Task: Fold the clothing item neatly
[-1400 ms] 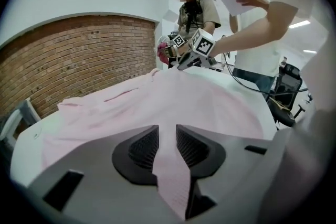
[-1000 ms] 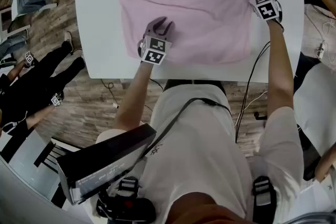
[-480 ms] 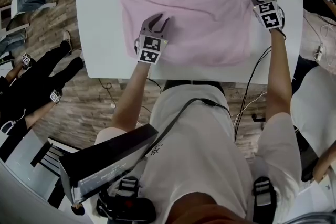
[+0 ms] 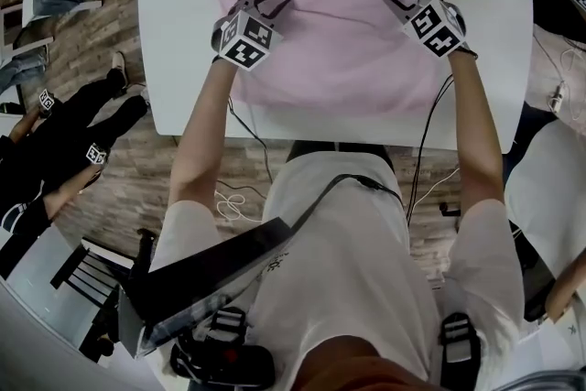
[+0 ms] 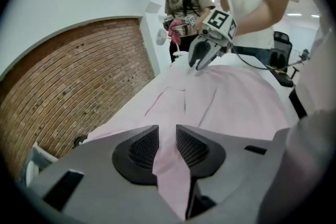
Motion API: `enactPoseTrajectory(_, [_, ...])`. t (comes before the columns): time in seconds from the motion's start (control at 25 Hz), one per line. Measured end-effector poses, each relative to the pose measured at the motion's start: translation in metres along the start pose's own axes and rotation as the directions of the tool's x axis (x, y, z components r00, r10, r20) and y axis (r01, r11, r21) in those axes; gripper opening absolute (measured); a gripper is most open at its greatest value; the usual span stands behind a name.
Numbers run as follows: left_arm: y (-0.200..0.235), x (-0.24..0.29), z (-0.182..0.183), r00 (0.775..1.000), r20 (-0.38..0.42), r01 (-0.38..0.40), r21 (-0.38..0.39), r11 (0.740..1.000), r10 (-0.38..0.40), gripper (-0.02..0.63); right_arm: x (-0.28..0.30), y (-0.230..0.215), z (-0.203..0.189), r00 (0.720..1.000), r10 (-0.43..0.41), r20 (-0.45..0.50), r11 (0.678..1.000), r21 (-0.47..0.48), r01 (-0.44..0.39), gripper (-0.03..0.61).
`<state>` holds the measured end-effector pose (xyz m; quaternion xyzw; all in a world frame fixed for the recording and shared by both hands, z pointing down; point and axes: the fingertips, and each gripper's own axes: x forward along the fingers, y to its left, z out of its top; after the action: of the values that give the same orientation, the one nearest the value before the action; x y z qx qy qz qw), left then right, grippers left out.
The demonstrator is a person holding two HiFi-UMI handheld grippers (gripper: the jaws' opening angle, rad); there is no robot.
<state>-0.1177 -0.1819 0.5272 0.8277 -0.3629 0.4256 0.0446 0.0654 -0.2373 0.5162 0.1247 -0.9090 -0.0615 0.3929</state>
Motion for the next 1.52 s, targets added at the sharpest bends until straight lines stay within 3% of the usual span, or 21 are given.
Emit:
enactPoseTrajectory(0.12, [-0.012,0.008,0.007,0.995,-0.027,0.094,0.09,0.991,-0.092,0.084,0.012,0.014,0.022,0.999,0.048,0.01,0.996,-0.077,-0.047,0.078])
enactPoseTrajectory(0.48, [-0.035,0.023,0.029,0.971,-0.006,0.238,0.137,0.962,-0.24,0.084,0.066,0.043,0.04,0.98,0.183,-0.073,0.967,-0.168,-0.193,0.107])
enactPoseTrajectory(0.56, [-0.038,0.026,0.028,0.966,-0.011,0.259,0.139,0.956,-0.26,0.084,0.071,0.046,0.04,0.978,0.192,-0.083,0.962,-0.181,-0.204,0.106])
enactPoseTrajectory(0.64, [-0.039,0.028,0.028,0.962,-0.014,0.272,0.143,0.952,-0.273,0.084,0.068,0.047,0.046,0.978,0.196,-0.065,0.961,-0.187,-0.205,0.03])
enactPoseTrajectory(0.84, [-0.034,0.024,0.027,0.959,-0.012,0.283,0.137,0.949,-0.284,0.084,0.04,0.029,0.066,0.987,0.154,0.034,0.98,-0.135,-0.148,0.017])
enactPoseTrajectory(1.04, [-0.009,0.026,0.024,0.97,-0.031,0.242,0.115,0.963,-0.24,0.084,0.033,0.001,0.07,0.994,0.078,0.077,0.994,-0.086,-0.072,0.017])
enactPoseTrajectory(1.24, [0.026,0.026,0.026,0.978,-0.076,0.201,0.107,0.974,-0.193,0.077,0.045,-0.009,0.052,0.999,0.032,-0.005,0.996,-0.082,-0.032,0.017])
enactPoseTrajectory(1.44, [0.065,0.039,0.011,0.986,-0.163,0.056,0.167,0.984,-0.029,0.077,0.062,-0.02,0.039,0.998,-0.019,-0.059,0.999,-0.042,0.016,0.017])
enactPoseTrajectory(1.52, [0.076,0.043,0.004,0.986,-0.163,-0.01,0.151,0.989,0.035,0.077,0.071,-0.019,0.031,0.995,-0.021,-0.1,0.998,-0.056,0.016,0.018])
